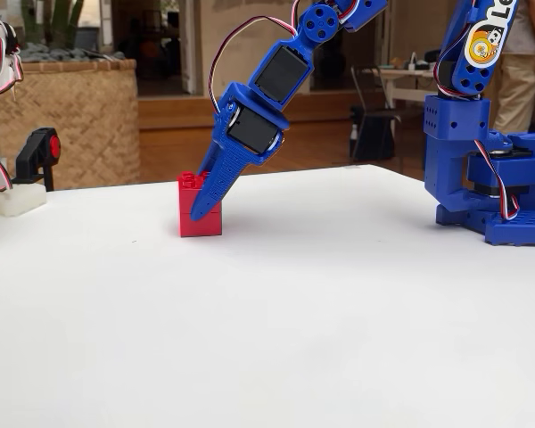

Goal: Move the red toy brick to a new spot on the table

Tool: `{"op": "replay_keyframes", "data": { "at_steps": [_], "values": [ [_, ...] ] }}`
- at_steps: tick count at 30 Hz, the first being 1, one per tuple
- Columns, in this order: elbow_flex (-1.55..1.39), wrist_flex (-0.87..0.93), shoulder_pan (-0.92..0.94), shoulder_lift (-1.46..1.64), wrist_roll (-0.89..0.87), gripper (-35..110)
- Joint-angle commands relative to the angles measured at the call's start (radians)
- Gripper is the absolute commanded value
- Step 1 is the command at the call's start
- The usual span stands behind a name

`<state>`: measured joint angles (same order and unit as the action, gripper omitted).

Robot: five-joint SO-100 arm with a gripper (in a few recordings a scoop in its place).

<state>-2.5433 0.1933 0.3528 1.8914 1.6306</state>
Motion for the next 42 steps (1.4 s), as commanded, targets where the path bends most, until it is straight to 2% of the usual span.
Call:
{"op": "replay_keyframes", "data": {
  "at_steps": [1, 9, 15, 25, 35, 42],
  "values": [
    [0.029, 0.006, -0.018, 0.028, -0.026, 9],
    [0.259, 0.218, -0.186, 0.058, -0.189, 9],
    [0.603, 0.411, -0.322, -0.098, -0.362, 7],
    [0.945, 0.589, -0.492, -0.337, -0.581, 2],
    [1.201, 0.617, -0.5, -0.594, -0.67, 1],
    [1.324, 0.557, -0.477, -0.735, -0.676, 1]
  ]
}}
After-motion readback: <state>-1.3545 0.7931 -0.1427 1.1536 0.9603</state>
